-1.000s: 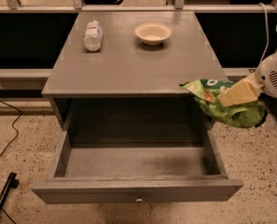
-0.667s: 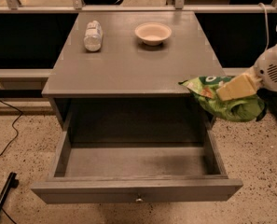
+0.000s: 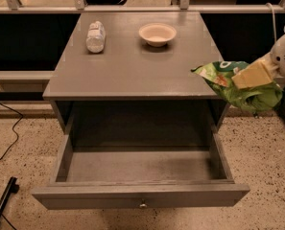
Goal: Pick green rice chip bag from top drawer and place on counter
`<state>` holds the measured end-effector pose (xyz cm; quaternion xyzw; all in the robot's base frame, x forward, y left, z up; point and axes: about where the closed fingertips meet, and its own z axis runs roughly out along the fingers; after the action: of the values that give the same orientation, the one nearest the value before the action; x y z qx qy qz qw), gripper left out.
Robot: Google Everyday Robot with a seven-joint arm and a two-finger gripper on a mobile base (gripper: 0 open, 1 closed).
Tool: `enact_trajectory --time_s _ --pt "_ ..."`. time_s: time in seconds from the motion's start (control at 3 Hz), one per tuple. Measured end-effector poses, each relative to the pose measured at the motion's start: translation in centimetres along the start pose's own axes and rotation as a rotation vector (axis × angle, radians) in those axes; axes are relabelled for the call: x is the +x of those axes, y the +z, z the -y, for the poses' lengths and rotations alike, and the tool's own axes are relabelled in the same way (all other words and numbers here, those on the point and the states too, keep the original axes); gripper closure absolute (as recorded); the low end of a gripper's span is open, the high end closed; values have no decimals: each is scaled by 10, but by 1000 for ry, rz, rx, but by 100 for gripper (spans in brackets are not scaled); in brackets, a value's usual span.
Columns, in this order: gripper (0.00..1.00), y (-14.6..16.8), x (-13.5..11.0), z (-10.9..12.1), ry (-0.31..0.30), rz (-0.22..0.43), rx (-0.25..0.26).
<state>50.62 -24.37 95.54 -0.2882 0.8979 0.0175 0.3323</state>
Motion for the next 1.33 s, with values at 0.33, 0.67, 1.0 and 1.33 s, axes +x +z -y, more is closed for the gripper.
enact_trajectory --time_s 0.33,0.67,1.0,1.33 --pt "100 5 -21 -8 -56 30 14" --pt "100 43 -70 -34 -152 122 -12" --pt "100 80 -103 -53 -205 177 -38" --pt "100 108 -123 -56 -219 206 -28"
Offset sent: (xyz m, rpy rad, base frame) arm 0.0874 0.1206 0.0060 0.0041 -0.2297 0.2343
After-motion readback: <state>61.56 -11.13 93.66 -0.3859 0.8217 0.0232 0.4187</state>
